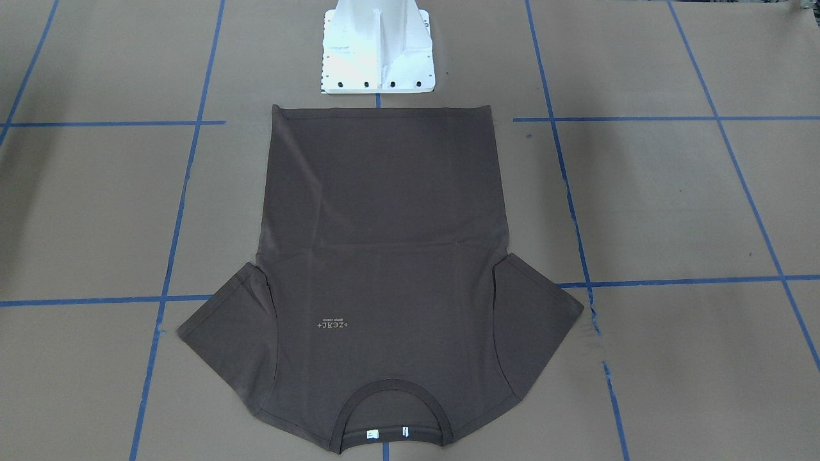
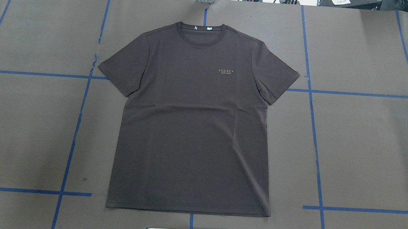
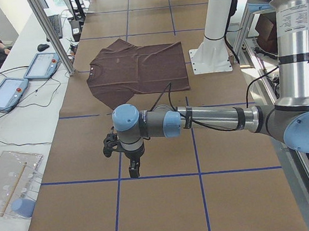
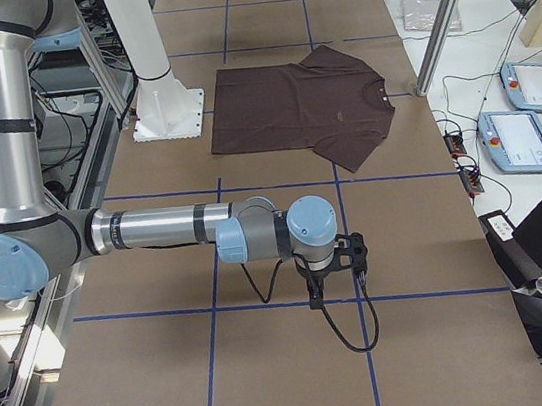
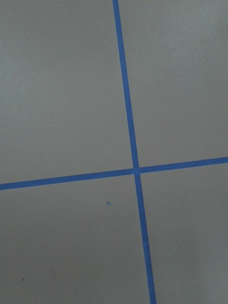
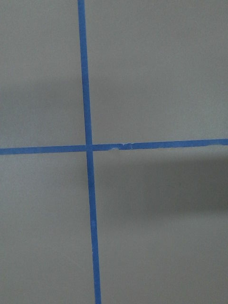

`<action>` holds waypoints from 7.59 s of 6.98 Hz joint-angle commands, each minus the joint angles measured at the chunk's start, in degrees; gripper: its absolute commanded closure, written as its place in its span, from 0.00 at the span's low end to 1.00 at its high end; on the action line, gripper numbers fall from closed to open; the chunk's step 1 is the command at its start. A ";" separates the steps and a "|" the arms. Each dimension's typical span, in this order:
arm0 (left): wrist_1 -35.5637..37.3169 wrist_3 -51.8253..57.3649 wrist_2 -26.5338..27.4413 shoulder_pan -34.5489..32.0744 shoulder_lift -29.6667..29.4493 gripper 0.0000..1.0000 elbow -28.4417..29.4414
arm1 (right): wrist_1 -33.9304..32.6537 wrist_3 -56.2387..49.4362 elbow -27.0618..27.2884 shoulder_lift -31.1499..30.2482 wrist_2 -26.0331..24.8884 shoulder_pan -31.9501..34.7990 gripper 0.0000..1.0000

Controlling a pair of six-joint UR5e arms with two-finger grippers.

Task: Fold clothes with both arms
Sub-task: 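Move the right gripper toward the sleeve nearest it, then lower the right gripper and grasp the sleeve edge nearest it, then fold the grasped sleeve inward toward the shirt center with the right gripper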

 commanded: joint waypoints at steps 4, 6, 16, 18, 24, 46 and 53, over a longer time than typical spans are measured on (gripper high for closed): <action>-0.37 -0.25 -0.35 0.17 -5.62 0.00 -0.95 | 1.23 8.76 -0.60 10.41 -0.16 -5.54 0.00; -3.15 -0.34 0.00 4.01 -10.75 0.00 -0.60 | 1.33 16.55 -2.18 17.12 0.10 -19.73 0.00; -18.47 -2.89 -0.53 4.48 -10.76 0.00 5.11 | 23.22 44.08 -28.63 40.61 -17.02 -37.91 0.00; -18.47 -2.89 -0.53 4.48 -10.76 0.00 5.28 | 23.30 44.08 -30.75 41.32 -17.66 -38.36 0.02; -18.47 -2.80 -0.53 4.48 -10.67 0.00 5.28 | 22.78 43.99 -30.93 40.80 -15.04 -38.71 0.03; -20.49 -4.28 -0.53 4.66 -13.37 0.00 9.84 | 23.22 45.47 -38.49 59.78 -26.28 -48.12 0.00; -40.44 -62.86 22.53 36.86 -21.03 0.00 11.52 | -1.73 31.41 -12.67 40.11 -1.91 -30.89 0.00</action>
